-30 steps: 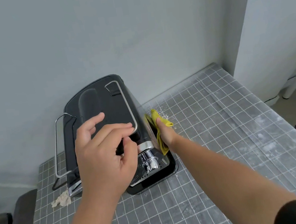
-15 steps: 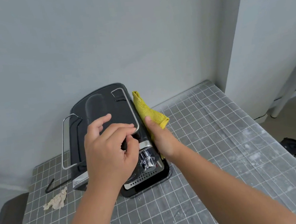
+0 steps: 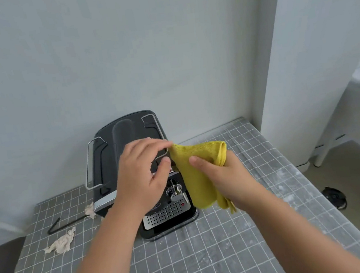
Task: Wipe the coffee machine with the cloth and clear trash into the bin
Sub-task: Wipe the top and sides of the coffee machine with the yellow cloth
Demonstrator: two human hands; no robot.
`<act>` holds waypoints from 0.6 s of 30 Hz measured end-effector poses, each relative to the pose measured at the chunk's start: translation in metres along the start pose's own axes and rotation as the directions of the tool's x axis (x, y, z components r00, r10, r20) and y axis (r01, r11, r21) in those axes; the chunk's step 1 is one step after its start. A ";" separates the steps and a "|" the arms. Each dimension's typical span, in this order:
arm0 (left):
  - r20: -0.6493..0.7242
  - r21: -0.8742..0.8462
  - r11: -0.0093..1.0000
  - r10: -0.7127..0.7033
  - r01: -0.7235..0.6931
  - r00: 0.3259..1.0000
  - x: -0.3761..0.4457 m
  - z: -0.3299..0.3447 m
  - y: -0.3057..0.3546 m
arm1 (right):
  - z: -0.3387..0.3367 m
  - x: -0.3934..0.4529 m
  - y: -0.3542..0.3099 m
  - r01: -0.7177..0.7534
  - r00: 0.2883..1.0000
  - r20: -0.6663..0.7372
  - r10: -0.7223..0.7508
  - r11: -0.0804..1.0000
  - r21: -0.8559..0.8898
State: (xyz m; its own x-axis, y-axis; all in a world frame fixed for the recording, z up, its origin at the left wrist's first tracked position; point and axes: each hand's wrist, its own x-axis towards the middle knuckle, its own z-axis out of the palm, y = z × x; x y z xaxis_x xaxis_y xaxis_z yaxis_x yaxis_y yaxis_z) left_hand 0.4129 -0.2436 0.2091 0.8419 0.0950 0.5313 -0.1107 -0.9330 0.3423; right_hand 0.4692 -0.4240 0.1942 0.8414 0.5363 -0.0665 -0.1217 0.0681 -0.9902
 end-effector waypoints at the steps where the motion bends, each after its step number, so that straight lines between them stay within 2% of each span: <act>1: 0.048 -0.077 0.997 0.006 -0.002 0.999 -0.004 -0.003 0.008 | -0.003 -0.005 -0.010 -0.019 0.999 0.046 0.017 1.000 0.024; 3: 0.180 -0.274 0.959 -0.024 0.073 0.983 -0.014 -0.009 0.024 | -0.008 -0.014 -0.027 -0.064 0.985 0.163 0.052 0.996 0.069; 4: 0.255 -0.392 0.904 -0.068 0.168 0.964 -0.020 -0.012 0.032 | -0.009 -0.017 -0.034 -0.096 0.971 0.226 0.073 0.991 0.095; 6: 0.368 -0.615 0.691 -0.174 0.379 0.914 -0.030 -0.019 0.040 | -0.010 -0.022 -0.045 -0.143 0.937 0.336 0.094 0.982 0.124; 7: 0.388 -0.681 0.586 -0.221 0.440 0.895 -0.034 -0.024 0.041 | -0.009 -0.023 -0.048 -0.163 0.920 0.377 0.106 0.979 0.122; 9: 0.382 -0.753 0.449 -0.297 0.481 0.875 -0.045 -0.032 0.036 | -0.008 -0.024 -0.048 -0.168 0.894 0.432 0.123 0.983 0.068; 11: 0.354 -0.780 0.392 -0.365 0.487 0.861 -0.057 -0.040 0.029 | -0.006 -0.022 -0.046 -0.140 0.889 0.436 0.143 0.989 -0.039; 14: 0.299 -0.806 0.333 -0.485 0.489 0.822 -0.073 -0.054 0.021 | 0.002 -0.018 -0.038 -0.119 0.927 0.340 0.162 0.982 -0.143; 18: 0.172 -0.750 0.382 -0.676 0.540 0.717 -0.091 -0.070 0.012 | 0.028 -0.016 -0.026 -0.066 0.958 0.270 0.098 0.990 -0.125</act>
State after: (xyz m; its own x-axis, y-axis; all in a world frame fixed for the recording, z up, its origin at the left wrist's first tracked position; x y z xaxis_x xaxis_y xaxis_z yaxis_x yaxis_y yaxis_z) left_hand 0.2978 -0.2390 0.2189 0.7690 0.6390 0.0159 0.0167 -0.0450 0.9988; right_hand 0.4443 -0.4111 0.2244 0.6516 0.7478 -0.1273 -0.1098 -0.0730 -0.9913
